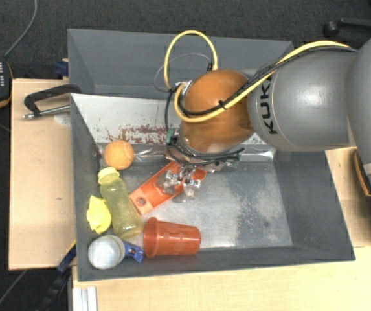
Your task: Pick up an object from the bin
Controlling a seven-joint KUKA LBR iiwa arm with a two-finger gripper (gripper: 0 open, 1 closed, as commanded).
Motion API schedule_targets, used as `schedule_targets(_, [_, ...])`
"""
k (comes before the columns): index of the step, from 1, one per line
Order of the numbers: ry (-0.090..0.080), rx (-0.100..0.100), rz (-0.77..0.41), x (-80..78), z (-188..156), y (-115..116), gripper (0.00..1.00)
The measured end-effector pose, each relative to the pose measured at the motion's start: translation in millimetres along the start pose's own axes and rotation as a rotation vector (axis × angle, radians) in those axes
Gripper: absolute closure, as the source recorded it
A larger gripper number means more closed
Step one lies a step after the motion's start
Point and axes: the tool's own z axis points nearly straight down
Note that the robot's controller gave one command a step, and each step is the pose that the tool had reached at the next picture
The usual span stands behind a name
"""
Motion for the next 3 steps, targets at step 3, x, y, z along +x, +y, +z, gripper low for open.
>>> schedule_targets(3, [-0.003,0.002,0.0,0.2,0.2,-5.6,1.0])
